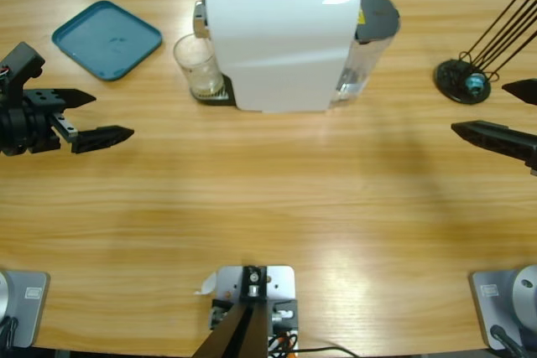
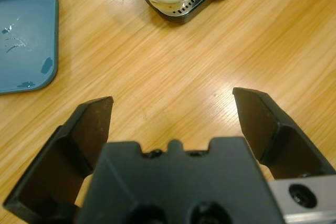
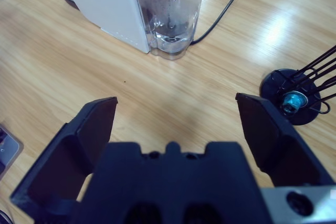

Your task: Pour coffee

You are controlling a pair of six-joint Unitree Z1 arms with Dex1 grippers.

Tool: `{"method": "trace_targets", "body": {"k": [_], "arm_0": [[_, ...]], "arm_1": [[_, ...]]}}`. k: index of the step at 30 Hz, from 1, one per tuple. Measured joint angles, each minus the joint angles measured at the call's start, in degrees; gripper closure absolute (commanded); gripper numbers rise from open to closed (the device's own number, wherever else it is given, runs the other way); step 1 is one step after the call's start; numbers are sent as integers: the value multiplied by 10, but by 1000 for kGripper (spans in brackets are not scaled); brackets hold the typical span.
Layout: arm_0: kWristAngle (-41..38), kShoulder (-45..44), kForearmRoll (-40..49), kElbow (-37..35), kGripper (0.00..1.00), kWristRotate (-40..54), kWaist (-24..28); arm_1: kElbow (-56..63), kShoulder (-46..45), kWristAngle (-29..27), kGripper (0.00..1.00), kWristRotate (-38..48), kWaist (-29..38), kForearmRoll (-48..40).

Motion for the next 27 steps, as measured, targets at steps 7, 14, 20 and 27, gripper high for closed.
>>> {"method": "trace_targets", "body": {"k": [7, 14, 20, 27], "arm_0": [[-5, 0, 0, 0, 0, 0, 0], [-10, 0, 0, 0, 0, 0, 0], [-11, 0, 0, 0, 0, 0, 0], [-12, 0, 0, 0, 0, 0, 0]], "arm_1": [[1, -4, 0, 0, 1, 0, 0], [1, -4, -1, 0, 4, 0, -1], [1, -4, -3, 0, 5, 0, -1], [2, -4, -3, 0, 6, 0, -1]]}}
